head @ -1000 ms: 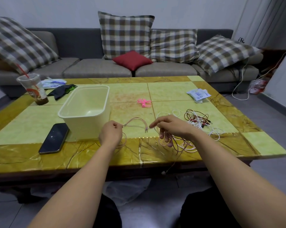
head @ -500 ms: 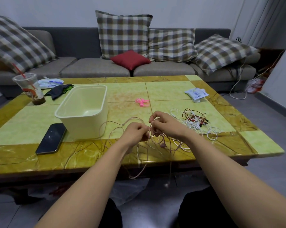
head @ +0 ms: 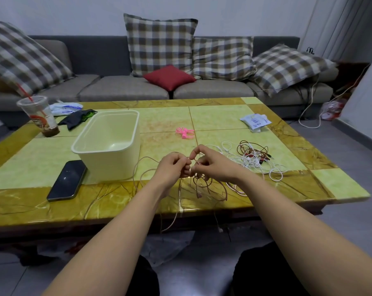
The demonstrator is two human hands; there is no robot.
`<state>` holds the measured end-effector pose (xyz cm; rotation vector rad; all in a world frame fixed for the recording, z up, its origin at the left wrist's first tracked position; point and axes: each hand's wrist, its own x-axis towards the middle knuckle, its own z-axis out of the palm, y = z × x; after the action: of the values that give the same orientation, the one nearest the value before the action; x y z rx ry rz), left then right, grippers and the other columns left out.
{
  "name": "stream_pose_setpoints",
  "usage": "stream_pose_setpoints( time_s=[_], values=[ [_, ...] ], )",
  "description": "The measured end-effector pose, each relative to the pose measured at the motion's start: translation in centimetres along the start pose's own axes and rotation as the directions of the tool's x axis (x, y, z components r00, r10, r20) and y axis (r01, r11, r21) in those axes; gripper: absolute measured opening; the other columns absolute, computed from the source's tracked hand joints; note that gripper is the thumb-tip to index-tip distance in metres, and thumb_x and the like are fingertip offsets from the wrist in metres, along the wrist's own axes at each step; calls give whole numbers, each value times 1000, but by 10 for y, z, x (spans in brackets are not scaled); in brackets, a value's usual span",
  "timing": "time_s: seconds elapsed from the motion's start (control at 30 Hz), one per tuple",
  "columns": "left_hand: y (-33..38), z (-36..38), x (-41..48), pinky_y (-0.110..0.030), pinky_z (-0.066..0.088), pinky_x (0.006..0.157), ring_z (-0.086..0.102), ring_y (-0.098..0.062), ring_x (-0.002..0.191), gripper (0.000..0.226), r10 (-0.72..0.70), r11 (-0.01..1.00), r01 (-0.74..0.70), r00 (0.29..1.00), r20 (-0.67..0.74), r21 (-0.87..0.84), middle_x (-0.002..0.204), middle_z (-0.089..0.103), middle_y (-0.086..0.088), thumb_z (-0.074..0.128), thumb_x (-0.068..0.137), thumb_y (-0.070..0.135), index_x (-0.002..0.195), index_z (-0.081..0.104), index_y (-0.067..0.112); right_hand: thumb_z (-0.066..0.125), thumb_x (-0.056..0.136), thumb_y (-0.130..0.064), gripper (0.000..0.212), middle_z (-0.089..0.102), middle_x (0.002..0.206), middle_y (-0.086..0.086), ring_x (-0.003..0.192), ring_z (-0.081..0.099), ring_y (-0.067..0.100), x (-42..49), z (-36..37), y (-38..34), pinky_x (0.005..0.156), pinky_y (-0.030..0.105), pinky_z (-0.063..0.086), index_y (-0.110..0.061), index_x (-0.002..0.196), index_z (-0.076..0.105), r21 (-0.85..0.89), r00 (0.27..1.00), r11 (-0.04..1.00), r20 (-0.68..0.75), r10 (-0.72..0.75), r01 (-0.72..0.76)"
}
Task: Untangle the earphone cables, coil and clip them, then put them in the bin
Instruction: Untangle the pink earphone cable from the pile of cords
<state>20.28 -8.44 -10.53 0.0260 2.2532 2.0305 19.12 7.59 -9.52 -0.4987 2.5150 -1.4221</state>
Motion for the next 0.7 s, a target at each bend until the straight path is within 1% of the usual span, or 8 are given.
stream_pose_setpoints(
  time_s=[0.13,0.27,0.33,0.47,0.53,0.57,0.6,0.7],
  values=[
    [9,1,-1,-25,32,53,39,-10,60,26,18,996,-9,995,-100,93,66,48,2,46,98,13,83,67,12,60,87,-1,11,76,82,5,76,69,9,4,-2,-5,72,30,52,-10,94,63,42,942,996,-329,-61,79],
    [18,-1,-5,-27,42,62,54,3,70,17,56,996,-42,981,-184,83,81,68,1,62,90,16,88,77,8,48,85,11,26,76,83,7,72,66,9,3,-10,-9,70,20,49,-9,82,65,348,902,927,-430,28,137],
    [17,-6,-6,-19,45,74,60,15,71,13,69,997,-63,981,-181,40,86,71,9,68,87,16,91,77,7,48,87,10,24,74,78,6,67,61,11,1,-16,-8,71,23,48,-8,85,64,474,899,870,-430,90,139],
    [21,-8,-12,-45,44,96,47,4,91,18,14,999,-9,988,-152,31,84,70,8,66,89,16,98,76,4,63,92,-10,37,66,118,-2,103,62,8,-5,-12,-4,90,25,48,-18,128,57,245,988,970,-148,37,0],
    [24,-5,-17,-45,49,85,55,-8,90,18,22,999,-18,994,-109,38,72,68,5,64,90,15,98,76,4,67,92,-15,46,63,118,-5,98,62,5,-5,-2,-3,82,20,49,-19,135,52,149,999,988,-16,51,-48],
    [26,-4,-18,-41,50,68,61,-22,74,18,32,999,-28,996,-88,42,60,63,3,63,90,14,98,75,4,67,92,-15,40,67,107,-5,87,64,5,-4,1,-3,74,17,48,-16,130,56,129,998,990,-4,61,-61],
    [25,-4,-18,-38,44,53,53,-21,52,18,42,998,-38,996,-76,46,50,56,2,60,91,11,100,75,6,67,92,-14,29,70,93,-4,75,63,5,-4,3,-3,68,17,47,-11,120,62,122,998,991,-18,62,-59],
    [20,-7,-12,-22,24,43,23,-12,49,28,53,998,-51,997,-53,33,37,43,14,51,91,4,102,74,16,64,93,-11,9,67,76,-2,61,57,-1,-2,0,-4,61,17,44,-5,98,69,161,990,986,-127,65,-44]
  ],
)
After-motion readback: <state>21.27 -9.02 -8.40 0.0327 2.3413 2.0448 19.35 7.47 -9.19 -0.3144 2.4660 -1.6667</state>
